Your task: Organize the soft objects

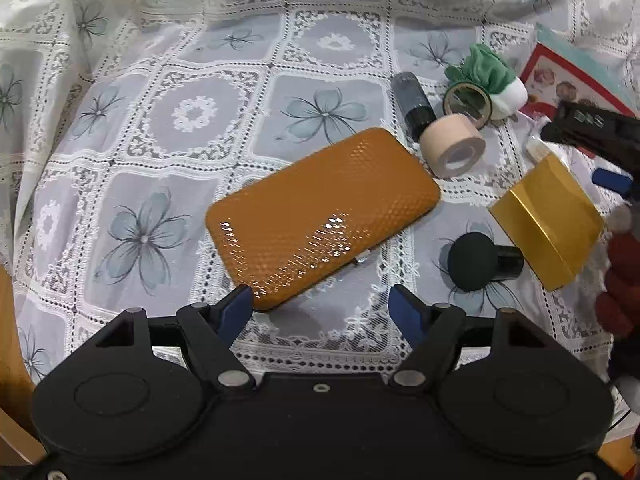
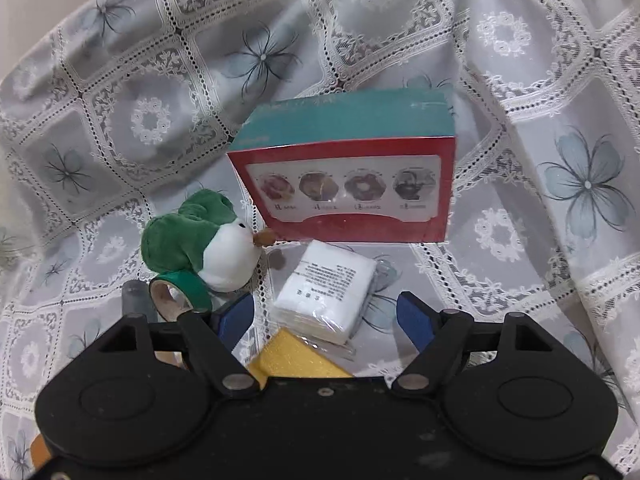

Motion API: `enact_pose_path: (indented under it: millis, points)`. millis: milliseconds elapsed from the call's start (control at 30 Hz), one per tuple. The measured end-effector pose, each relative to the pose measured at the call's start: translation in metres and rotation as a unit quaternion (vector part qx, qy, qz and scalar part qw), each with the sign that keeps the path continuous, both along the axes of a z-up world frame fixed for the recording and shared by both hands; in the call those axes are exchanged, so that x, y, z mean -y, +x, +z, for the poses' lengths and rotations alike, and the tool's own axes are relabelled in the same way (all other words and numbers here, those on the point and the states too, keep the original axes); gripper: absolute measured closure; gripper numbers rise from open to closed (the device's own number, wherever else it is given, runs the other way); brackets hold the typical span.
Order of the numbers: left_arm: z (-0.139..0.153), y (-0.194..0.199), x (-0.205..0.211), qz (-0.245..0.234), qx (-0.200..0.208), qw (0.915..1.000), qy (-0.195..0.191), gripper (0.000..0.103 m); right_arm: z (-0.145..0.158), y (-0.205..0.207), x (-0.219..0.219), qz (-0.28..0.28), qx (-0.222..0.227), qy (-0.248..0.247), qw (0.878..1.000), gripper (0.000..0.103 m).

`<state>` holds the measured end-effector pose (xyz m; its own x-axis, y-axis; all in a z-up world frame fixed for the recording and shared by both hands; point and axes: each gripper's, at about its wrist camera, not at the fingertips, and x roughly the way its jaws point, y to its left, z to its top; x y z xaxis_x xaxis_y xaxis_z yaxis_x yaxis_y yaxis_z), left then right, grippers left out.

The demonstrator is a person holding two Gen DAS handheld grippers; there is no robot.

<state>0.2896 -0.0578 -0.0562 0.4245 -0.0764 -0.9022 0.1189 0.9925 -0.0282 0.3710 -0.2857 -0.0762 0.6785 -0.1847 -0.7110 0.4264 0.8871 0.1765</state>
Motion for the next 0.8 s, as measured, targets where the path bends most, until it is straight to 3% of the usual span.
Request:
enact_pose_path:
  millis: [300,667,800]
  points:
    - [0.005,0.001,0.010,-0.012,0.017,0.9998,0.005,0.022,-0.020,0.044,0.015,-0.064,-0.057,0.028,0.996,0.023]
    - [0.010,0.030,0.032,-0.014,0.043,0.9990,0.003,0.022,-0.035,0.048,-0.005,-0.033,-0.052,-0.024,0.998,0.013]
    - [0.013,0.041,0.043,-0.021,0.055,0.9983,0.003,0.022,-0.037,0.051,-0.006,-0.027,-0.052,-0.015,0.998,0.006]
